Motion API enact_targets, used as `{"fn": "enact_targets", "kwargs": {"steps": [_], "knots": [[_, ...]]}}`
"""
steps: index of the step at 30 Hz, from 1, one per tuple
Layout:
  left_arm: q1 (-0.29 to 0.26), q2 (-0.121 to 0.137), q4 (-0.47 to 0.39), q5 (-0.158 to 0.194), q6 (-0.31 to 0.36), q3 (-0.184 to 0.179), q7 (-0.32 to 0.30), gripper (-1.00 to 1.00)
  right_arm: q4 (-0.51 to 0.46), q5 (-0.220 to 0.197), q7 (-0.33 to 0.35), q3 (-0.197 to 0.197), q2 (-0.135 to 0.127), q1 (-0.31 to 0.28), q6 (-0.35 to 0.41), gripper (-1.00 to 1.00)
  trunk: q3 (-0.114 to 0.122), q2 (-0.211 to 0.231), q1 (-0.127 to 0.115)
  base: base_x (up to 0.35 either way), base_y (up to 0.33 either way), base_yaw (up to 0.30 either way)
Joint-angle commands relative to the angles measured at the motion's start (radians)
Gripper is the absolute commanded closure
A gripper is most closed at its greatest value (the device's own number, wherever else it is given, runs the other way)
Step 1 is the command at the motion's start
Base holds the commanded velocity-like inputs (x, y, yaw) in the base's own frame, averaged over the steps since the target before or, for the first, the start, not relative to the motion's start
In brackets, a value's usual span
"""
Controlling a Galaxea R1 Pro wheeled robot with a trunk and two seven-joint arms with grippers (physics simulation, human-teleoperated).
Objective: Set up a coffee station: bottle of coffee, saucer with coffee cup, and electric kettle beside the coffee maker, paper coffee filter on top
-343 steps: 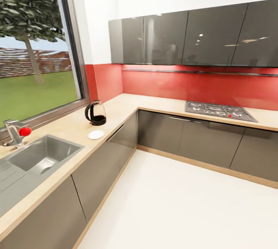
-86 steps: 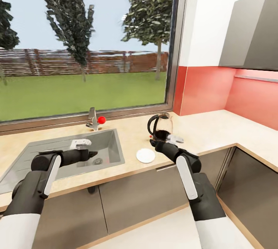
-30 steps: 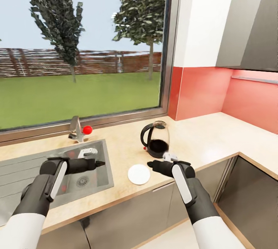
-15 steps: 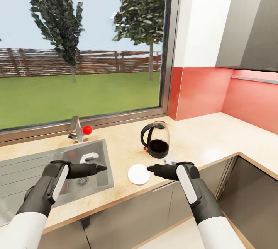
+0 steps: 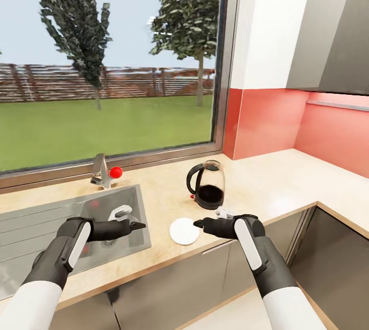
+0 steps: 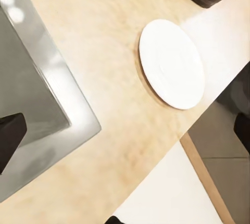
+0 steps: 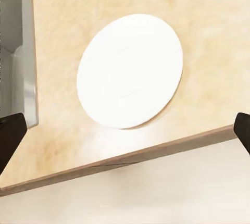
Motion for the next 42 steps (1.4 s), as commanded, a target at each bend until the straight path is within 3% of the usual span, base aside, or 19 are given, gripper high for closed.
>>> {"fn": "enact_targets", "kwargs": {"steps": [1,6,14,28,38,42], "knots": [[0.0,-0.001,0.0,0.003,0.006,0.002,-0.003,-1.0,-0.001,-0.003,-0.003,0.0,0.0,0.0,0.004,-1.0,-0.001,-0.001,0.0,0.0,0.0,0.0],[0.0,-0.006,0.0,0.004,0.004,0.001,-0.007,-1.0,-0.004,-0.004,0.005,0.0,0.0,0.0,0.004,-1.0,-0.001,-0.001,0.0,0.007,0.0,0.0],[0.001,-0.008,0.0,0.004,0.001,0.005,-0.008,-1.0,0.002,-0.002,0.087,-0.002,-0.004,0.0,0.005,-1.0,-0.001,-0.001,0.0,0.208,0.0,0.0],[0.006,-0.008,0.001,0.004,0.001,0.0,-0.008,-1.0,0.006,0.0,0.092,-0.001,-0.004,0.0,0.005,-1.0,-0.001,-0.001,0.0,0.101,-0.077,0.0],[0.011,-0.01,0.012,0.003,0.001,0.0,-0.011,-1.0,0.078,-0.001,0.094,0.001,-0.004,0.001,0.005,-1.0,-0.001,-0.001,0.0,0.031,-0.031,0.0],[0.011,-0.01,0.032,0.016,0.0,0.0,-0.039,-1.0,0.085,-0.001,0.094,0.001,-0.003,0.002,0.005,-1.0,-0.001,-0.001,0.0,0.002,-0.002,0.0]]}}
